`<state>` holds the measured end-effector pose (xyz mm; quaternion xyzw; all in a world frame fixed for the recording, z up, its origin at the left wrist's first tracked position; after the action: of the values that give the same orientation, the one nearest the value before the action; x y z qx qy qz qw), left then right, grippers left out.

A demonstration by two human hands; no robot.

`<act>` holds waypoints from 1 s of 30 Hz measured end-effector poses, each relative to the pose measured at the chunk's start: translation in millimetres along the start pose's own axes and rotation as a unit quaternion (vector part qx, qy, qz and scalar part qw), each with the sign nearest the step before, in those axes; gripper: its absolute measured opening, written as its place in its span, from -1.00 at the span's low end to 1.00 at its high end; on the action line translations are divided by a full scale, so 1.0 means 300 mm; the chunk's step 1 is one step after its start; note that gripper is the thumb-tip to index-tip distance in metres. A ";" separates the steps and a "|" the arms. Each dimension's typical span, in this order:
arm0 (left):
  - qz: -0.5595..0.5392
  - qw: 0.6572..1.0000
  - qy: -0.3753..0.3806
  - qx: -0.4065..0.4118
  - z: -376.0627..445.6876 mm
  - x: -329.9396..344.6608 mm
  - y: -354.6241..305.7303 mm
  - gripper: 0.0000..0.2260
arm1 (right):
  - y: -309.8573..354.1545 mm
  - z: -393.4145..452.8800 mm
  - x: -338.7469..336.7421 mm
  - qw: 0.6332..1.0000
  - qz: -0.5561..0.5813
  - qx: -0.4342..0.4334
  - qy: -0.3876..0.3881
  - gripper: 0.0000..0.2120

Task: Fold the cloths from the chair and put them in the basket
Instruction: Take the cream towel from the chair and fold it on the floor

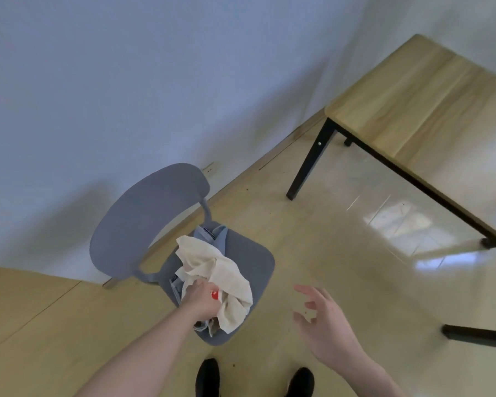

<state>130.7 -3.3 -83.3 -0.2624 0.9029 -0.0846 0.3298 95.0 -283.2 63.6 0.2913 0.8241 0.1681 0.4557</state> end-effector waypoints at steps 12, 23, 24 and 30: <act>-0.205 0.966 -0.150 0.046 0.087 0.084 0.021 -0.87 | -0.107 -0.068 0.186 0.997 0.047 0.053 -0.009 -0.55; -0.169 0.887 -0.285 0.322 -0.749 -0.312 -0.210 -0.83 | 0.014 -0.472 0.005 0.987 0.155 0.044 -0.029 -0.62; -0.168 0.879 -0.293 0.337 -0.835 -0.340 -0.239 -0.83 | 0.029 -0.509 -0.013 0.986 0.163 0.033 -0.028 -0.62; -0.179 0.877 -0.246 0.372 -1.286 -0.417 -0.432 -0.75 | 0.079 -0.680 -0.162 0.984 0.175 -0.037 -0.024 -0.64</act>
<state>18.7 -54.8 324.1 -0.2901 0.6324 -0.4046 0.5935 -50.2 -298.2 216.0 0.4179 0.7424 0.2687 0.4495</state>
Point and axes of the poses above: each hand's wrist, its own z-axis towards the middle knuckle, its own x-axis out of the palm, y = z × x, the point moved 2 cm from there along z, towards the middle knuckle, and after that the axes turned 1 degree about x, right-handed, at the moved point
